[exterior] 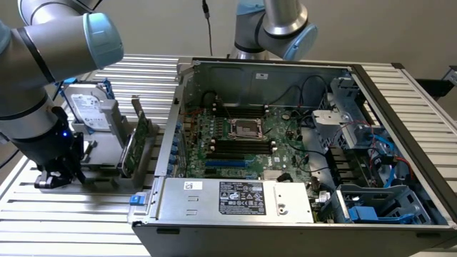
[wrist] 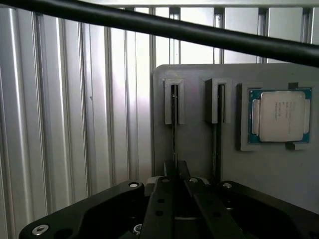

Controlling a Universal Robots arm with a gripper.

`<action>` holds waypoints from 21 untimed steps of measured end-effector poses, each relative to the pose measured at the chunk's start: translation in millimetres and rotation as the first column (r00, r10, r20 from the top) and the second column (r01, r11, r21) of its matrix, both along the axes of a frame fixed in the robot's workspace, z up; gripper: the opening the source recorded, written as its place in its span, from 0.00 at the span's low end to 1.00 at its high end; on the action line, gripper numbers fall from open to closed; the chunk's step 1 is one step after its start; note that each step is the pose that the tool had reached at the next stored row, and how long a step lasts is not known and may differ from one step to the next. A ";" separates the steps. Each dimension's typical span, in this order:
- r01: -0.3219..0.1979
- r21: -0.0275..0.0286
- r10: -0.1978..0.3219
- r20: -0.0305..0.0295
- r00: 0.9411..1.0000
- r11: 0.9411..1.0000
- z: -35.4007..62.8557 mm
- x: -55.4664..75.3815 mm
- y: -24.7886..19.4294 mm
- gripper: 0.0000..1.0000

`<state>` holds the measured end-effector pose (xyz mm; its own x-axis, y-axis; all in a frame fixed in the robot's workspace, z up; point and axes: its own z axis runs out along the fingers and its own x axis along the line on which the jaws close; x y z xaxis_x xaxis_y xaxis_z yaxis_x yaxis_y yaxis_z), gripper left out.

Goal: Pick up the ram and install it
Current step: 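Pick up the ram and move it above insertion slot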

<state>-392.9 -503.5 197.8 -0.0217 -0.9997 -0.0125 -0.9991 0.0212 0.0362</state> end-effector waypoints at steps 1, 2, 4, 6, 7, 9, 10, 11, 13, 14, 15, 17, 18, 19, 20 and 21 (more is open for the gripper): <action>0.001 0.000 -0.001 0.000 1.000 1.000 0.1 0.0 0.0 0.13; 0.002 0.000 -0.002 0.000 1.000 1.000 0.5 0.0 0.0 0.13; 0.002 0.000 -0.002 -0.001 1.000 1.000 2.3 0.0 0.0 0.13; 0.003 0.001 -0.003 -0.002 1.000 1.000 5.7 0.0 0.0 0.13; 0.003 0.001 -0.003 -0.002 1.000 1.000 7.9 0.0 0.0 0.13; 0.003 0.001 -0.003 -0.003 1.000 1.000 12.9 0.0 0.0 0.13; 0.003 0.001 -0.003 -0.003 1.000 1.000 15.8 0.0 0.0 0.13; 0.003 0.001 -0.003 -0.003 1.000 1.000 19.2 0.0 0.0 0.13; 0.003 0.001 -0.003 -0.004 1.000 1.000 26.5 0.0 0.0 0.13; 0.003 0.001 -0.003 -0.005 1.000 1.000 30.7 0.0 0.0 0.13; 0.003 0.001 -0.003 -0.005 1.000 1.000 34.7 0.0 0.0 0.13; 0.003 0.001 -0.003 -0.006 1.000 1.000 43.0 0.0 0.0 0.13; 0.003 0.002 -0.003 -0.007 1.000 1.000 47.2 0.0 0.0 0.13; 0.003 0.001 -0.003 -0.007 1.000 1.000 51.3 0.3 -0.1 0.13; 0.003 0.001 -0.003 -0.008 1.000 1.000 54.9 0.8 -0.1 0.13; 0.003 0.001 -0.003 -0.009 1.000 1.000 58.5 1.5 0.0 0.13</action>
